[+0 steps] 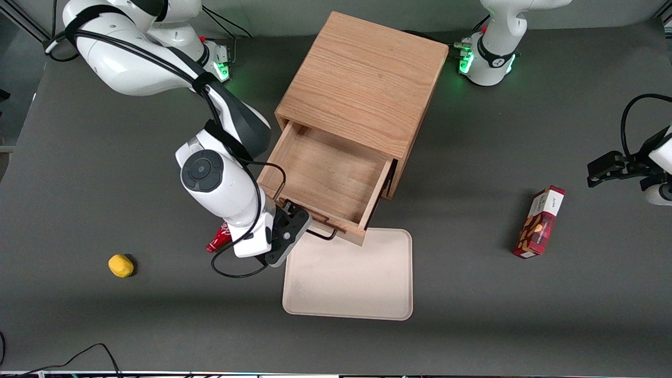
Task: Open upper drawer
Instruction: 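Pull the handle outward with the right gripper, sliding the drawer open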
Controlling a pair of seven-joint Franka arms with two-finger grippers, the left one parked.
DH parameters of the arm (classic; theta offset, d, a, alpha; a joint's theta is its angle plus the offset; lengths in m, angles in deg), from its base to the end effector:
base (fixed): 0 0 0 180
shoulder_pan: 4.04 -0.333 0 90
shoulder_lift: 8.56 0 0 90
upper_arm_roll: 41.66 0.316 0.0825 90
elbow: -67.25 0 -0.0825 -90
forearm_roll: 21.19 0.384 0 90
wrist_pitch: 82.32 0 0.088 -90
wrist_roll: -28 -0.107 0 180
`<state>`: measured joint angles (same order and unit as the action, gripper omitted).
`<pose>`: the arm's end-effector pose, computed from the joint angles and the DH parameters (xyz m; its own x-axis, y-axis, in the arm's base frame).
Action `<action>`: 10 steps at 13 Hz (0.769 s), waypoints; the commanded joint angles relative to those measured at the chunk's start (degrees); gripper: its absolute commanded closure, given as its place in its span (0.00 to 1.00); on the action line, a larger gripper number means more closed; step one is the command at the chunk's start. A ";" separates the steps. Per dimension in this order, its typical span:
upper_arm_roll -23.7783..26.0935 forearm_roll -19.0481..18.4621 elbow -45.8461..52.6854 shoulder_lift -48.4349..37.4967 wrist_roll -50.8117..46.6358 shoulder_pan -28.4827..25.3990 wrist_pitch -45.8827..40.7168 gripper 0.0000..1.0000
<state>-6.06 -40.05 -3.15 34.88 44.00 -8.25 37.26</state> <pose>0.6681 0.3596 0.3955 0.5896 0.7703 0.2428 0.7984 -0.6012 -0.0313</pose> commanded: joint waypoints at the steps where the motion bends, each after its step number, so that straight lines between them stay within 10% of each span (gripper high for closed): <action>1: -0.62 4.43 1.67 0.51 -2.10 -0.44 0.92 0.00; 10: -0.18 14.20 1.58 -0.54 -8.44 -0.09 -4.33 0.00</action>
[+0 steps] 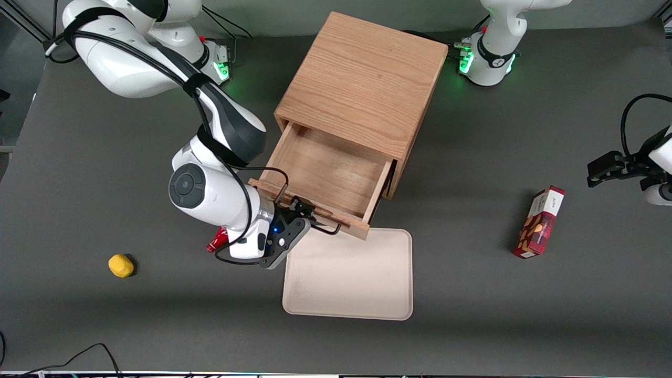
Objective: Open upper drawer
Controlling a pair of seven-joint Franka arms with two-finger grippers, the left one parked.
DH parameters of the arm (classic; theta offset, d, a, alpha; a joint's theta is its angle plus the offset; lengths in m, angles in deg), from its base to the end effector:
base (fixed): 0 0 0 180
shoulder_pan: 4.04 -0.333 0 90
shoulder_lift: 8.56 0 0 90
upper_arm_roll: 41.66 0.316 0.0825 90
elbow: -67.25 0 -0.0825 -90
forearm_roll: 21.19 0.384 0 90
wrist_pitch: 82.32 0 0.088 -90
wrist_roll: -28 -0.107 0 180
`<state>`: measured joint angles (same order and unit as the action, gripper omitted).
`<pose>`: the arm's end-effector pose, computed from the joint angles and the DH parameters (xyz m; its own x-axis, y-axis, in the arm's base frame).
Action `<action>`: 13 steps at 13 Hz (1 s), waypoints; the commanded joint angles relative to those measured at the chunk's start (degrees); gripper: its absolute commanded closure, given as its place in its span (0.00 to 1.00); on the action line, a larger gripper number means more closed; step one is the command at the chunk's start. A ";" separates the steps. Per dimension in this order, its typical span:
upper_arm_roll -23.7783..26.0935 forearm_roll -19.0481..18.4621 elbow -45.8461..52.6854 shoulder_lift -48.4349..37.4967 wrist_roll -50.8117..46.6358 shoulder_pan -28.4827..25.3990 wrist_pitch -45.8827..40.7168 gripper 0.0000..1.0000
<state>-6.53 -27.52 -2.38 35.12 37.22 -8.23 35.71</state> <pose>0.6648 0.3625 0.3964 0.7582 0.6103 0.2294 0.6520 -0.7103 -0.2652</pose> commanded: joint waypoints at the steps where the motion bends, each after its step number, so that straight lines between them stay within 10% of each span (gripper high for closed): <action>1: 0.47 1.68 1.16 -1.22 -1.58 0.07 -4.72 0.00; 6: -1.89 1.24 1.34 -11.74 -0.70 3.05 -18.16 0.00; 13: -26.14 0.36 -1.90 -30.74 9.60 2.26 -35.76 0.00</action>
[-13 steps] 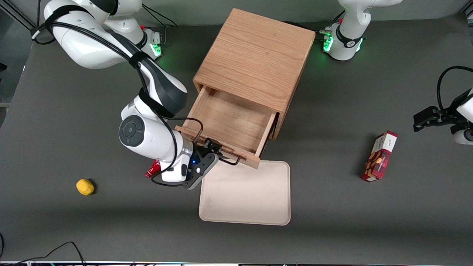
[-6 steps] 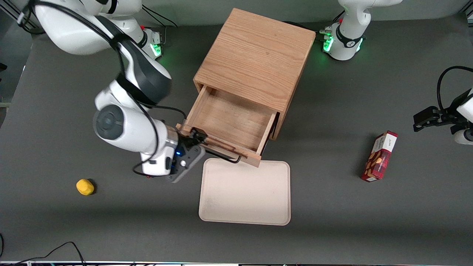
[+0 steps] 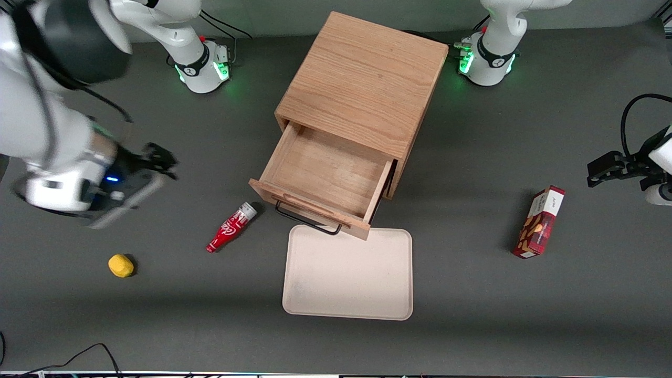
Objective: Open upper drawer
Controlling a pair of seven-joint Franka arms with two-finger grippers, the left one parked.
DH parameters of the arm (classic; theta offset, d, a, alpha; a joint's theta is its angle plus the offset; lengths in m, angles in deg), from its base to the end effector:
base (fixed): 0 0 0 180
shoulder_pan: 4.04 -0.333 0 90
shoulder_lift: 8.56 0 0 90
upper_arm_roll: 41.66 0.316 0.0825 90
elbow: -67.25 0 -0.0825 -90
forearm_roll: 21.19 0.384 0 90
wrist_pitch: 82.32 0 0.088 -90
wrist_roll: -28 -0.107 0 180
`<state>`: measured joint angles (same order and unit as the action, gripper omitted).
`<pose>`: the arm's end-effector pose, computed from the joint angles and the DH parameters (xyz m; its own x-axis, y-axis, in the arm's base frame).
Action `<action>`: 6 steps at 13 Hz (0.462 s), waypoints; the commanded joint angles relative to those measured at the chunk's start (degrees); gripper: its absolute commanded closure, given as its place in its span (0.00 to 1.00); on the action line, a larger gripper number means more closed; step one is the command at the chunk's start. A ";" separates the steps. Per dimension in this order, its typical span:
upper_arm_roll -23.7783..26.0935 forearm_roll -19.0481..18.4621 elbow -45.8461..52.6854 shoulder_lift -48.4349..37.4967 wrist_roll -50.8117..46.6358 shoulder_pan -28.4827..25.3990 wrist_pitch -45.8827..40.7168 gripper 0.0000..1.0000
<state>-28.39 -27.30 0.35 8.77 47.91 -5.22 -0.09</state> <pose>0.6181 0.1190 0.6247 0.8375 0.5451 -0.0386 0.5462 -0.8373 0.0260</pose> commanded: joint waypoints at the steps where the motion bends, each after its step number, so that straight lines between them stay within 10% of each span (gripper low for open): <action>1: -6.13 -0.30 -6.55 -6.84 -3.11 -0.75 0.21 0.00; 6: -13.06 4.68 -27.55 -22.05 -23.66 -0.13 11.87 0.00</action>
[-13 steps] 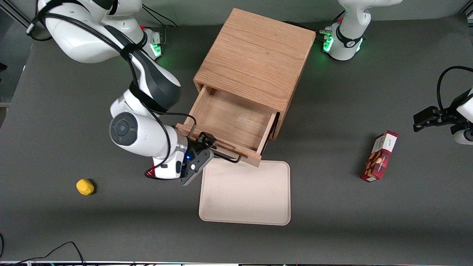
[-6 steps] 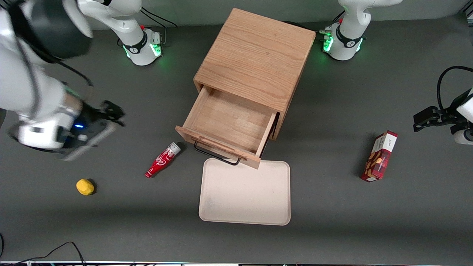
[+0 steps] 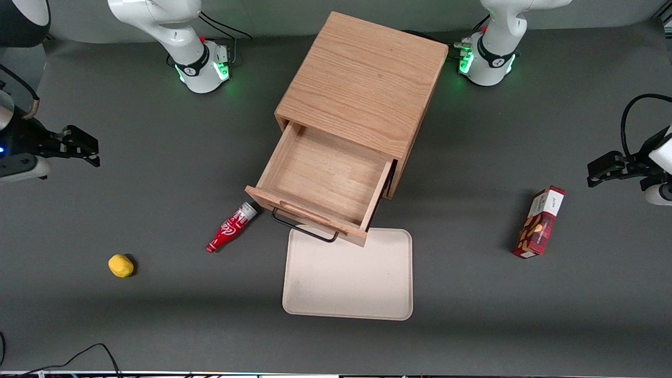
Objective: Open upper drawer
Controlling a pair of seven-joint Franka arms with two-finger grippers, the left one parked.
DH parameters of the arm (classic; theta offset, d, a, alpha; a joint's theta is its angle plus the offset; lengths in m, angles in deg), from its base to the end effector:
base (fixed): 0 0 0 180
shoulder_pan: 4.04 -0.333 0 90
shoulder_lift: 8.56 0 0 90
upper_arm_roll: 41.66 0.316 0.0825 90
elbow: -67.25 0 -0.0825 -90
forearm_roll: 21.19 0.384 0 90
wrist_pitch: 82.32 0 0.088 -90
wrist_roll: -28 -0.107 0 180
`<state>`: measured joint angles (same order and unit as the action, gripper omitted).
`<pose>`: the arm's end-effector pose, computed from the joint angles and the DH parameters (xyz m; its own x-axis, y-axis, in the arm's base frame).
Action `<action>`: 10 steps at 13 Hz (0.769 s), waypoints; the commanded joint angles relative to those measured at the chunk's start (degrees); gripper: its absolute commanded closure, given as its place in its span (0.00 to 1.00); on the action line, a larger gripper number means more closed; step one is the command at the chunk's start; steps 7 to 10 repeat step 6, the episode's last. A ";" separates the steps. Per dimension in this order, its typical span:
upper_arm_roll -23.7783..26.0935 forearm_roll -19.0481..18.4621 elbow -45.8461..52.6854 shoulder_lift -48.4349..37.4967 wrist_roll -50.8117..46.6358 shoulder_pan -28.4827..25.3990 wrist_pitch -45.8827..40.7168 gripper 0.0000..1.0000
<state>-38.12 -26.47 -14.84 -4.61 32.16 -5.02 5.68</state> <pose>0.5721 0.0336 0.6480 0.9887 0.1471 0.0280 0.1441 -0.9855 0.0898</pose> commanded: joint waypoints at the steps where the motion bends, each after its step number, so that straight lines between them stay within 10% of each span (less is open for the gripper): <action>1: -6.76 5.79 -12.47 -8.78 -8.47 -0.69 6.49 0.00; 10: -8.11 5.11 -5.44 -4.12 -17.96 -0.78 5.97 0.00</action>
